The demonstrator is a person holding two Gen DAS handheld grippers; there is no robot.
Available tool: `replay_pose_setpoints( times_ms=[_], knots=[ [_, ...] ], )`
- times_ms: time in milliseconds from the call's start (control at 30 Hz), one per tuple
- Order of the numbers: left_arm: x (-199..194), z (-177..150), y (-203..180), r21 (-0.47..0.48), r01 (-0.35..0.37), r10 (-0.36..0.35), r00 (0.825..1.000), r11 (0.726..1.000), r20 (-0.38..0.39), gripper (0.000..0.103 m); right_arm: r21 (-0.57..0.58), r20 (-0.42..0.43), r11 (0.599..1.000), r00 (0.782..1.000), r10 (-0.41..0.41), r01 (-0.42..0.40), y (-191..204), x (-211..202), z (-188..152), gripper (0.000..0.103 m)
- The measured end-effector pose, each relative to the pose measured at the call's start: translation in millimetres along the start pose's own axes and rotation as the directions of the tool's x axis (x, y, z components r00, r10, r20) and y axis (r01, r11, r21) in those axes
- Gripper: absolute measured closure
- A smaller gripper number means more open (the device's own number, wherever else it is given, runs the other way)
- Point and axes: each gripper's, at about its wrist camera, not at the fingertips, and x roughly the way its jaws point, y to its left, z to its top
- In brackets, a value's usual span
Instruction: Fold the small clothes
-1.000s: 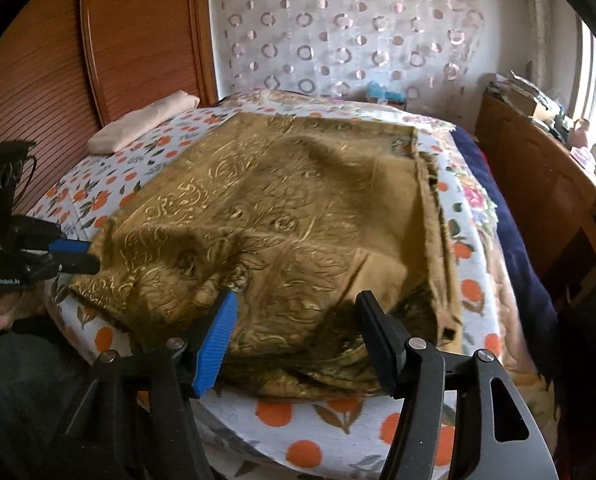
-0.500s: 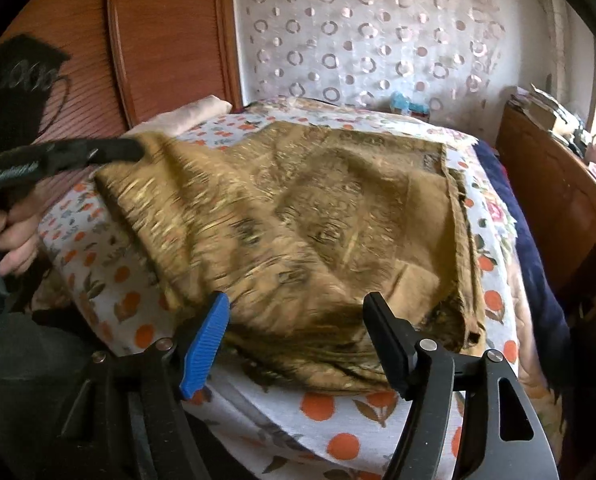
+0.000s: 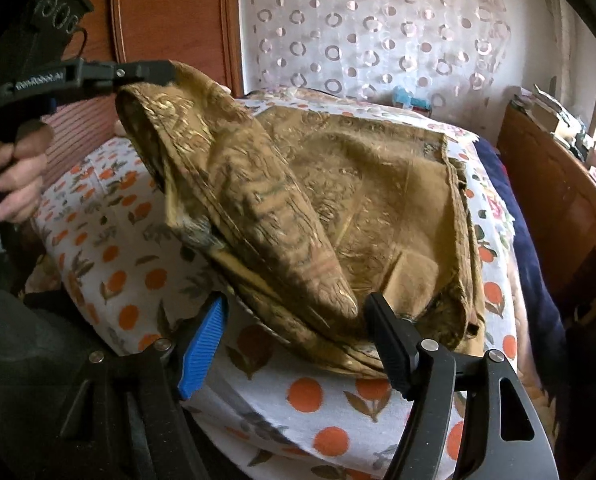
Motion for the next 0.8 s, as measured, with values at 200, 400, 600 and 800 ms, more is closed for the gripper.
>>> replay_pose_setpoints(
  times_ms=[200, 400, 600, 800],
  knots=[
    [-2, -2, 4, -0.017, -0.009, 0.009, 1.000, 1.000, 0.007, 0.100, 0.063, 0.007, 0.998, 1.000, -0.019, 0.019, -21, 9, 7, 0.031],
    [-1, -2, 8, -0.008, -0.037, 0.037, 0.999, 0.999, 0.005, 0.100, 0.096, 0.078, 0.995, 0.997, 0.014, -0.021, -24, 12, 19, 0.084],
    [-3, 1, 17, 0.003, -0.080, 0.080, 0.997, 0.997, 0.010, 0.100, 0.100, 0.159, 0.995, 0.987, -0.001, -0.015, -25, 9, 41, 0.090],
    [2, 8, 24, 0.031, -0.135, 0.135, 0.991, 0.990, 0.006, 0.100, 0.051, 0.207, 0.999, 0.978, -0.018, 0.008, -28, 8, 72, 0.091]
  ],
)
